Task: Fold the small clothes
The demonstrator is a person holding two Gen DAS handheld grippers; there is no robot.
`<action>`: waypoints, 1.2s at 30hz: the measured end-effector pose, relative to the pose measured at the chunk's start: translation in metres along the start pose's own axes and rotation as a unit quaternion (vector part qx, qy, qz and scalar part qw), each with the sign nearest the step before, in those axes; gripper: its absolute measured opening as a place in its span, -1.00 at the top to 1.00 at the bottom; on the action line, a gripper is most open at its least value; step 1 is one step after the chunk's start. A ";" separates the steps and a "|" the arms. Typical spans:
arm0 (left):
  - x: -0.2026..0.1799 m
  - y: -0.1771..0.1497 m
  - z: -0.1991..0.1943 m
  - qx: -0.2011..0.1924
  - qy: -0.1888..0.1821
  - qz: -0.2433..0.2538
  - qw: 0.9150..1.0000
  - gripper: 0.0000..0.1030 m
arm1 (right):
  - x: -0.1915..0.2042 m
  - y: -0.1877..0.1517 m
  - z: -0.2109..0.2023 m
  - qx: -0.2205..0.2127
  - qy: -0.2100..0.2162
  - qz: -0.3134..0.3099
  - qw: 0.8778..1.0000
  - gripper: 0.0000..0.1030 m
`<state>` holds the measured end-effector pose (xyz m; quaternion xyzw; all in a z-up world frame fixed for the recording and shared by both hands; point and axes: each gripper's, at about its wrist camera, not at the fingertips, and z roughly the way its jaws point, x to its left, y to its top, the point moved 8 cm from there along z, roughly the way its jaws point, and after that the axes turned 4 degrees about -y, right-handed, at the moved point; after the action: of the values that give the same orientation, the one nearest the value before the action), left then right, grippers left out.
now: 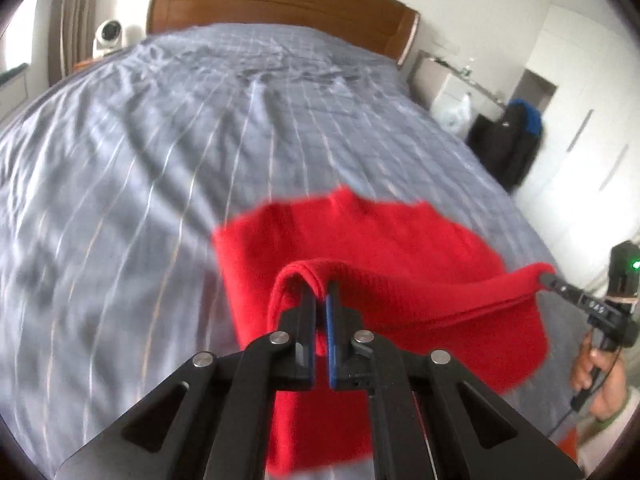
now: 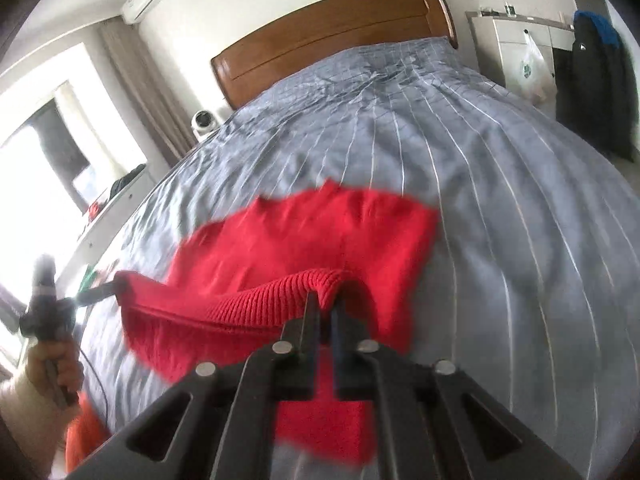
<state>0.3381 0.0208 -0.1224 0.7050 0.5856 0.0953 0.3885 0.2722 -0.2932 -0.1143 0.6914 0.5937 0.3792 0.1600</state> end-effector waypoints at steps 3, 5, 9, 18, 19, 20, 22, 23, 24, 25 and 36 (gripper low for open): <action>0.016 0.023 0.037 0.007 0.018 -0.013 1.000 0.96 | -0.014 0.037 0.057 0.014 -0.002 0.021 1.000 0.92; 0.027 0.029 0.063 0.020 0.028 -0.027 0.999 0.96 | -0.024 0.051 0.090 0.030 -0.002 0.036 0.999 0.92; 0.043 0.034 0.102 0.054 0.073 -0.015 0.996 0.81 | -0.039 0.058 0.139 0.061 0.008 0.077 0.995 0.88; 0.026 0.052 0.051 -0.007 0.098 0.037 0.994 -0.82 | -0.038 0.077 0.107 0.020 0.007 0.073 0.997 0.21; 0.019 0.043 0.049 0.002 0.093 0.047 0.995 -0.82 | -0.027 0.072 0.098 0.024 0.007 0.043 0.999 0.21; 0.010 0.026 0.045 0.015 0.087 0.063 0.994 -0.83 | -0.018 0.067 0.092 0.028 0.006 0.019 0.999 0.21; -0.002 -0.007 0.040 0.039 0.086 0.083 0.992 -0.88 | 0.008 0.044 0.078 0.043 0.017 -0.043 0.998 0.17; -0.007 -0.024 0.040 0.052 0.085 0.093 0.991 -0.89 | 0.015 0.030 0.073 0.051 0.023 -0.062 0.997 0.10; -0.012 -0.050 0.041 0.073 0.089 0.112 0.987 -0.89 | 0.020 0.015 0.070 0.061 0.026 -0.076 0.995 -0.02; -0.014 -0.068 0.040 0.087 0.100 0.128 0.983 -0.89 | 0.023 -0.004 0.067 0.077 0.026 -0.088 0.993 -0.09; -0.064 -0.138 -0.083 0.025 0.159 0.129 0.978 -0.98 | 0.002 -0.104 -0.038 0.066 -0.102 -0.096 0.988 -0.21</action>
<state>0.1660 0.0009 -0.1362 0.7598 0.5464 0.2410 0.2572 0.1727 -0.2748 -0.1586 0.6750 0.6620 0.2495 0.2093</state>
